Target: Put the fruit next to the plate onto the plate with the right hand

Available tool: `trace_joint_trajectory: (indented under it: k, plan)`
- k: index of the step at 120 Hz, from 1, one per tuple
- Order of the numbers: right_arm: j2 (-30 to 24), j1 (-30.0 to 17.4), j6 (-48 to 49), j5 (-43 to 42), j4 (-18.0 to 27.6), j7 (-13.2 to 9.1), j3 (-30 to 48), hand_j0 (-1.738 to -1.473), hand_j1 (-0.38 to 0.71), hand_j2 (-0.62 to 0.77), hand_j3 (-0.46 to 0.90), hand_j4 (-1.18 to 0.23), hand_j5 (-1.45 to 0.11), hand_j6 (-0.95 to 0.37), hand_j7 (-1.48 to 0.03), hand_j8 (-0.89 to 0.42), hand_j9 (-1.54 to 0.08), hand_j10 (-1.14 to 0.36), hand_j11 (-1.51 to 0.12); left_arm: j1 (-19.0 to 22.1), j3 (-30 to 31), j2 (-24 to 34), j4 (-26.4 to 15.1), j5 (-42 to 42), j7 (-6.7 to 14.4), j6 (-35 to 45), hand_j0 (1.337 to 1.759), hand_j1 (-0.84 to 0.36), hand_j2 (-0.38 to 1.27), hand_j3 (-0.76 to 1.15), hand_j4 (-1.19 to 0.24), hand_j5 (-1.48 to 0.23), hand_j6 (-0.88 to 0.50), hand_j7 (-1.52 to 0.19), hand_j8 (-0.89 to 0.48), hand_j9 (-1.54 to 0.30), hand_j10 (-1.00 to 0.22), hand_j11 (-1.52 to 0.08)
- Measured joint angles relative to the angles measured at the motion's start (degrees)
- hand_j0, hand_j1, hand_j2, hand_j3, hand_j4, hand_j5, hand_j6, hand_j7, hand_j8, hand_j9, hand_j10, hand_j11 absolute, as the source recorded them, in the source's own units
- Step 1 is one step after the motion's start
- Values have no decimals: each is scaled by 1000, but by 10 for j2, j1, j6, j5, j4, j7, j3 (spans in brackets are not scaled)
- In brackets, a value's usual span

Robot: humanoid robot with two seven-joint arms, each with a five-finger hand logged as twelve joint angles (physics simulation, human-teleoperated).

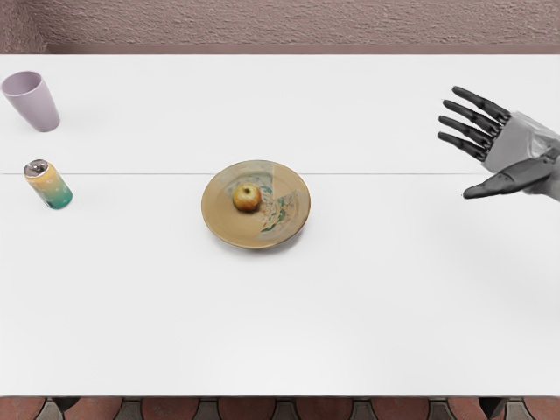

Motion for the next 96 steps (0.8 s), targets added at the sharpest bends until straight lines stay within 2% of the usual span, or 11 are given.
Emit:
trace_joint_trajectory:
  k: [96]
  plan:
    - [3, -10, 0, 13, -14, 0, 9, -1658, -312, -5, 0, -30, -40, -30, -40, -30, -40, -30, -40, 0, 0, 0, 0, 0, 0, 0, 1658, 349, 0, 0, 0, 0, 0, 0, 0, 0, 0, 0]
